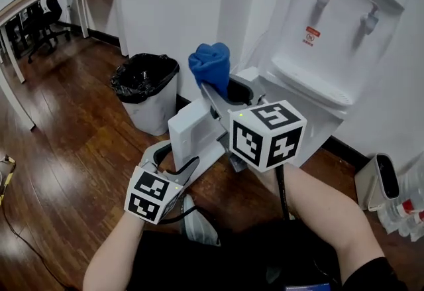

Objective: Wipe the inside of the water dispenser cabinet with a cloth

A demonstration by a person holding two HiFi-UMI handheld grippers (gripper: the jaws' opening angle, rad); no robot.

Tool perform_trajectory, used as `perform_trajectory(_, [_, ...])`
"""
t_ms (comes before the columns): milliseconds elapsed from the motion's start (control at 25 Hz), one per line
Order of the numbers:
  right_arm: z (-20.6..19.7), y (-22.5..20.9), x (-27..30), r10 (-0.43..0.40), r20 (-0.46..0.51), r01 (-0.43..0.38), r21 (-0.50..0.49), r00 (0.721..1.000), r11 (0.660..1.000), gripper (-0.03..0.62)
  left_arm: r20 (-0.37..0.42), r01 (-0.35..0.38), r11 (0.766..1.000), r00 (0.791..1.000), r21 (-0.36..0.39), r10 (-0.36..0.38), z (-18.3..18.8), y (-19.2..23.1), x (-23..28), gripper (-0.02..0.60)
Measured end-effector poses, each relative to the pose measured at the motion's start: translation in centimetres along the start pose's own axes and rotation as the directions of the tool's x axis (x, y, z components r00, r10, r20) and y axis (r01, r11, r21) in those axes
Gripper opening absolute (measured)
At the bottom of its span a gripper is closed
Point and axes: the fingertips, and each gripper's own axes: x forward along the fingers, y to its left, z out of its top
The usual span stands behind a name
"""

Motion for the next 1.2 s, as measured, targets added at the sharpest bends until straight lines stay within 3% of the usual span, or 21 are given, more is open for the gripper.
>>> perform_trajectory(160, [0.8,9.0,-1.2,0.257,0.004,-0.256,0.092,0.966,0.962,0.131,-0.008,0.015,1.0,1.0,-0.023,-0.015,0.5,-0.3,-0.5,0.258])
perform_trajectory(280, [1.2,10.7,-1.4,0.325,-0.008,-0.323,0.09,0.946,0.942,0.131,-0.01,0.015,1.0,1.0,-0.011,-0.015,0.2,-0.4,-0.6,0.25])
perform_trajectory(360, [1.6,7.9,-1.1,0.263,0.001,-0.263,0.038,0.965,0.964,0.13,0.002,0.0,1.0,1.0,0.013,0.0,-0.1,0.0,-0.7,0.24])
perform_trajectory(440, [1.5,2.4,-0.8,0.129,0.006,-0.129,0.009,0.992,0.992,0.129,0.022,-0.02,0.999,1.0,0.028,0.02,0.2,0.3,-1.0,0.215])
perform_trajectory(520, [0.4,-3.8,-1.0,-0.019,-0.007,0.019,0.003,1.0,1.0,0.129,0.045,-0.029,0.999,0.999,0.014,0.028,1.0,0.3,-1.4,0.21])
perform_trajectory(640, [-1.2,-9.4,-2.9,-0.117,0.004,0.116,0.086,0.993,0.99,0.129,0.067,-0.029,1.0,0.997,0.0,0.029,2.1,0.2,-1.9,0.21])
perform_trajectory(840, [-2.7,-12.9,-6.8,-0.216,0.079,0.199,0.181,0.973,0.963,0.127,0.089,-0.043,0.999,0.995,0.012,0.042,2.5,0.6,-2.3,0.209])
perform_trajectory(1000, [-5.9,-14.3,-8.0,-0.336,-0.017,0.336,0.032,0.942,0.941,0.127,0.11,-0.045,0.999,0.993,-0.012,0.046,2.4,0.7,-2.6,0.209])
perform_trajectory(1080, [-8.0,-13.7,-6.7,-0.31,-0.101,0.31,-0.007,0.946,0.951,0.127,0.111,-0.044,0.999,0.993,-0.014,0.046,2.4,0.8,-2.6,0.207])
perform_trajectory(1200, [-7.8,-7.7,-4.1,-0.098,-0.129,0.097,-0.018,0.987,0.995,0.127,0.113,-0.057,0.998,0.992,-0.021,0.059,2.3,1.1,-2.7,0.187])
